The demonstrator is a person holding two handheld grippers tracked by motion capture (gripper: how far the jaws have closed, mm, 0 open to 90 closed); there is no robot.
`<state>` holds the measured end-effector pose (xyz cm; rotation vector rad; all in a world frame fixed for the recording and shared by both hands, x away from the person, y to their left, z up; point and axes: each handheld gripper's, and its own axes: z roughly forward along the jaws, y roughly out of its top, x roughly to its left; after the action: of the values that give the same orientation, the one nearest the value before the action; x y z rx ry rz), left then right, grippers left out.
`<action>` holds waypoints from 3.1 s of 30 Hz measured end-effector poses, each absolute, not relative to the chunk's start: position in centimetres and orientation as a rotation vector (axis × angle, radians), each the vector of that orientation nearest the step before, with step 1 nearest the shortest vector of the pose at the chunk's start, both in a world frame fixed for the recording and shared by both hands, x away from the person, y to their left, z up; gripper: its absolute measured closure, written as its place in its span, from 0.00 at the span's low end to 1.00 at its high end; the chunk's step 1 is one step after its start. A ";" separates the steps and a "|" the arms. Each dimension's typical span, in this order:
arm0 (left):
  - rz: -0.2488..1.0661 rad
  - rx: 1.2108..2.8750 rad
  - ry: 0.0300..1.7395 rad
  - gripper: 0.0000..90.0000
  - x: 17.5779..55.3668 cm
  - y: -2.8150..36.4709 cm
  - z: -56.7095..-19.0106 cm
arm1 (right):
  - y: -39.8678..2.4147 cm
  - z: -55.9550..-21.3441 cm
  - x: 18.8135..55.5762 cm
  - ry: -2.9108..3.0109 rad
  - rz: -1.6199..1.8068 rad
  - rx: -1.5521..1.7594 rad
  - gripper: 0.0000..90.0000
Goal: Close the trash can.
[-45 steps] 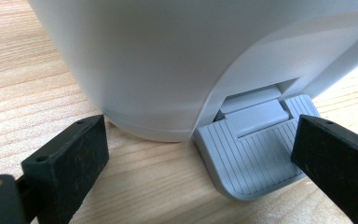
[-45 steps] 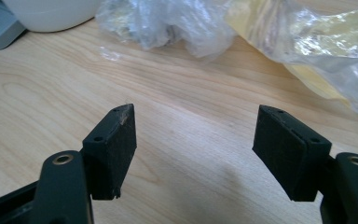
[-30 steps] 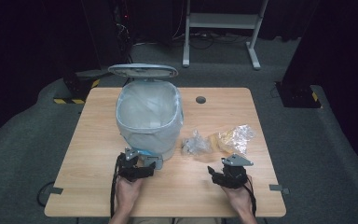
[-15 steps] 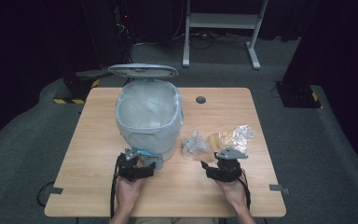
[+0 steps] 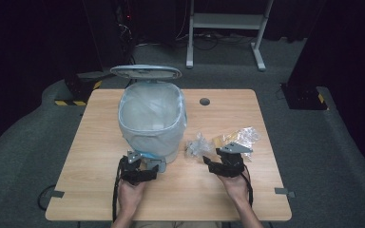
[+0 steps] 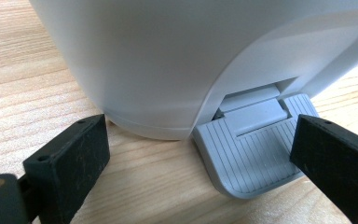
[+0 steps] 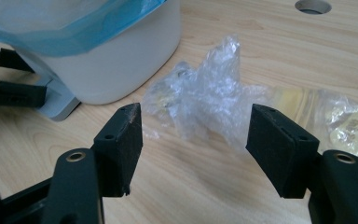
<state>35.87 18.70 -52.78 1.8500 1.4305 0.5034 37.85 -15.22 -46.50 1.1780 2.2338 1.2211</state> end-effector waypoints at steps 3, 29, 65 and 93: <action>0.503 1.850 1.430 0.05 35.9 18.7 -52.8 | -15.1 -46.3 38.4 2.224 1.216 1.185 0.39; 0.502 1.849 1.430 0.05 35.9 18.7 -52.8 | -14.1 -46.9 41.9 2.223 1.212 1.224 0.39; 0.502 1.849 1.431 0.05 35.9 18.7 -52.8 | -12.5 -49.2 41.6 2.374 1.269 1.112 0.95; 0.497 1.865 1.417 0.04 36.0 18.8 -52.8 | -13.4 -47.0 39.4 2.303 1.372 1.103 0.97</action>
<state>36.01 18.83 -52.77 1.8645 1.4173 0.4966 39.41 -13.44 -47.03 1.1028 2.3027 1.3718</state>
